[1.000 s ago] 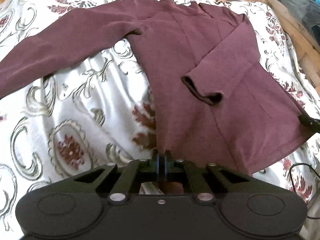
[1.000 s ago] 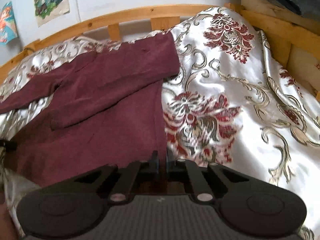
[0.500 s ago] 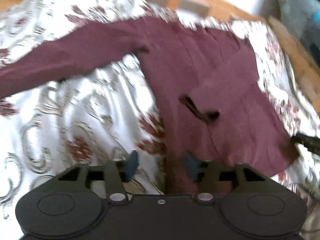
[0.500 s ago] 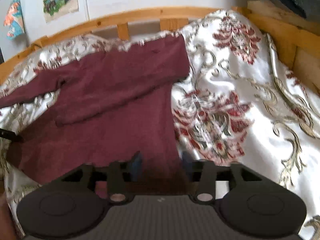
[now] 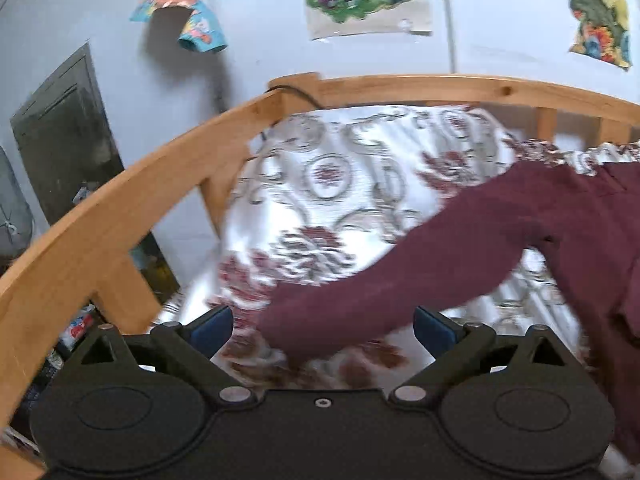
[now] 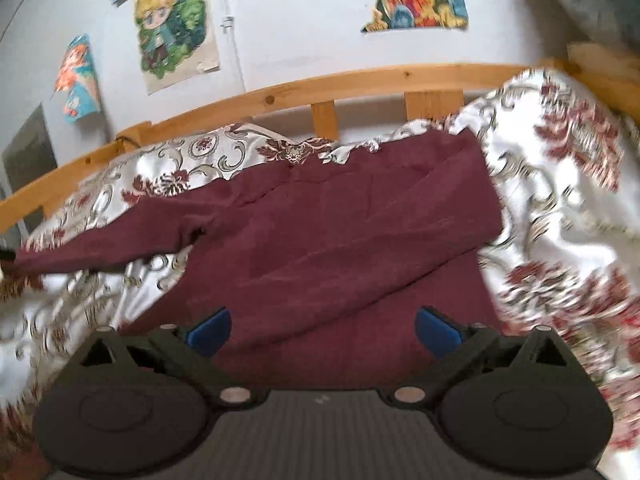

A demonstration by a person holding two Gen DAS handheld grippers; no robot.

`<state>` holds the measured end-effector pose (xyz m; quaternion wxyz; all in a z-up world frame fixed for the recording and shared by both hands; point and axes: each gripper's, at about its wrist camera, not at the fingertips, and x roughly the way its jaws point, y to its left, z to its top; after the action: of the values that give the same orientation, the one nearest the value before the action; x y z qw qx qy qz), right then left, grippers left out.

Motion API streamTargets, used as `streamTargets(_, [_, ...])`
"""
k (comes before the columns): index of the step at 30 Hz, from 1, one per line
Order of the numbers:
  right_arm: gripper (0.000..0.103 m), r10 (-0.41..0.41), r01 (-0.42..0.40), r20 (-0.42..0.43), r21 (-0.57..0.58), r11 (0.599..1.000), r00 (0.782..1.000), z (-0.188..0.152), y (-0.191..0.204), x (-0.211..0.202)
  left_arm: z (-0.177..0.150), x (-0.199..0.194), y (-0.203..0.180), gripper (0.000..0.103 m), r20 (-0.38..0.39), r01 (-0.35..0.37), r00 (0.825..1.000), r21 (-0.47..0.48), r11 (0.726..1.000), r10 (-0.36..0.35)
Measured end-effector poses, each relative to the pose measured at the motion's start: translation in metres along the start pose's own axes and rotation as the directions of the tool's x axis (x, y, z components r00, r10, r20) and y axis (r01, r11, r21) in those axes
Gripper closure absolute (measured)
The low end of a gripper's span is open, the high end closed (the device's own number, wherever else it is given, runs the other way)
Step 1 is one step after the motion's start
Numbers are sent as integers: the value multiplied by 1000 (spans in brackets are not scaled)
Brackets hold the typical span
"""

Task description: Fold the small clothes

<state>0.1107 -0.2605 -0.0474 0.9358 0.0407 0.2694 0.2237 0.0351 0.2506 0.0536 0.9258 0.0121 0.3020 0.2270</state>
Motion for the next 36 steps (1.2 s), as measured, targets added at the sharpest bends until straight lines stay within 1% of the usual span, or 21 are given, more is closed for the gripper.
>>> streamTargets(2, [1,16,-15,-7,43,999,1000,-3,4,10,4,8,13,12,-1,18,1000,-23,1000,-18])
streamTargets(4, [1,23,-22,-11,54,998,1000,-7,5,16,8,14,20,19,-20,80,997,-17,997,-80])
streamTargets(6, [1,23,-22,-20,36,999,1000,-14,5,18,9,21,21,36,-79,134,988,18,991,-133])
streamTargets(7, [1,18,-17,-25,23,1000,1000,-18,5,17,8,25,19,39,-111,142,984,41,989,-136])
streamTargets(9, [1,1,-1,-36,15,1000,999,-26,4,15,10,33,16,43,-172,137,978,86,987,-121])
streamTargets(11, [1,0,2,-56,34,999,998,-32,0,14,12,39,17,45,-198,115,976,88,989,-95])
streamTargets(13, [1,-1,5,-69,52,999,998,-35,-2,14,14,44,20,46,-232,98,970,81,992,-76])
streamTargets(14, [1,-4,8,-73,55,998,997,-36,-2,13,16,47,21,53,-246,99,966,78,992,-77])
streamTargets(15, [1,-5,10,-72,57,998,997,-36,-2,12,17,48,21,72,-261,100,962,79,992,-77])
streamTargets(16, [1,-5,9,-68,57,998,998,-35,-1,12,18,50,20,86,-283,99,956,82,992,-72])
streamTargets(17, [1,-5,8,-64,57,998,998,-35,-1,11,19,51,19,97,-307,103,949,79,992,-74])
streamTargets(20, [1,-3,5,-45,52,999,999,-32,1,7,29,50,10,98,-373,71,927,79,994,-36])
streamTargets(21, [1,-1,3,-40,52,999,999,-32,1,6,35,47,8,99,-394,77,918,57,995,-48])
streamTargets(24, [1,1,1,-35,57,998,999,-31,1,4,60,37,9,99,-442,114,888,-48,992,-123])
streamTargets(28, [1,6,-4,-31,67,998,1000,-30,-1,-2,98,17,0,99,-460,171,861,-141,975,-217])
streamTargets(30, [1,9,-8,-24,66,998,1000,-27,-1,-5,114,5,-12,99,-444,218,856,-151,964,-263])
streamTargets(33, [1,11,-10,-13,64,998,1000,-25,-2,-10,135,-16,-45,99,-409,286,863,-89,954,-297])
streamTargets(34, [1,9,-9,-9,66,998,1000,-24,-4,-12,140,-21,-55,99,-402,310,861,-71,948,-311])
streamTargets(36, [1,3,-3,-6,69,998,1000,-22,-6,-14,149,-34,-83,99,-395,367,850,-30,930,-348])
